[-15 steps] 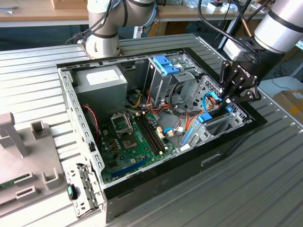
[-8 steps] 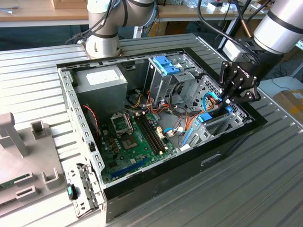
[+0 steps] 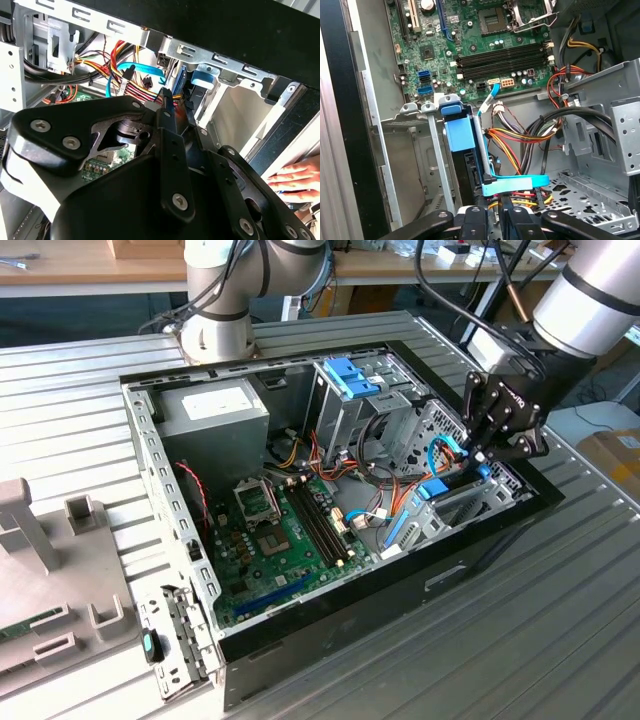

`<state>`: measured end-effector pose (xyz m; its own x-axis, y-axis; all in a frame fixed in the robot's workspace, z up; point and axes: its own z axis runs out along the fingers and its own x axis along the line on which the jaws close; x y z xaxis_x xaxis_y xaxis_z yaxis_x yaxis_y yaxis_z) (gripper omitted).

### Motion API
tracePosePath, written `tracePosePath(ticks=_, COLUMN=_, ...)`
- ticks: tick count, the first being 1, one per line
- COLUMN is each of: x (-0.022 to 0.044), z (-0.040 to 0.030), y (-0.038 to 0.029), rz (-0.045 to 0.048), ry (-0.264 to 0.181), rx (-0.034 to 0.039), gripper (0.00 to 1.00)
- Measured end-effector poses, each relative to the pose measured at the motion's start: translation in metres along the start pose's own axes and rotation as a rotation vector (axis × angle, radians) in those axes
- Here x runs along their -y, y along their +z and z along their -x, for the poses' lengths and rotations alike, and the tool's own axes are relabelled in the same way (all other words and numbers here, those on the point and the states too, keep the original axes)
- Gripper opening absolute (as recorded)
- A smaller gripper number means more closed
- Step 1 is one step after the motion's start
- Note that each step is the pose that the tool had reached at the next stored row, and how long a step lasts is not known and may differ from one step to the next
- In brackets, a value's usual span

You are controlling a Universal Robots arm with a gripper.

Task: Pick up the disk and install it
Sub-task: 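Insert the first disk wire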

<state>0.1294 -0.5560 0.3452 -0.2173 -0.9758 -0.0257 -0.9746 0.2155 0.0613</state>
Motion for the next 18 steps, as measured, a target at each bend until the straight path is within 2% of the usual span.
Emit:
tracePosePath(ticks=5, x=-0.0004, z=-0.0002, y=0.0004, rz=0.0002, ry=0.0, rx=0.0009, gripper=0.24)
tracePosePath(ticks=7, x=-0.0008, z=0.0, y=-0.0071, rz=0.0001, ry=0.0, rx=0.0005, gripper=0.24)
tracePosePath(ticks=10, x=-0.0011, z=0.0002, y=-0.0128, rz=-0.0004, ry=-0.002, rx=0.0011, gripper=0.24)
tracePosePath(ticks=12, x=-0.0012, z=0.0001, y=-0.013, rz=-0.0014, ry=-0.019, rx=0.0004, gripper=0.24)
tracePosePath(ticks=15, x=-0.0013, z=0.0, y=-0.0131, rz=-0.0028, ry=-0.075, rx=-0.0023, gripper=0.24)
tracePosePath(ticks=18, x=-0.0029, z=-0.0002, y=-0.0131, rz=-0.0065, ry=-0.087, rx=-0.0023, gripper=0.24)
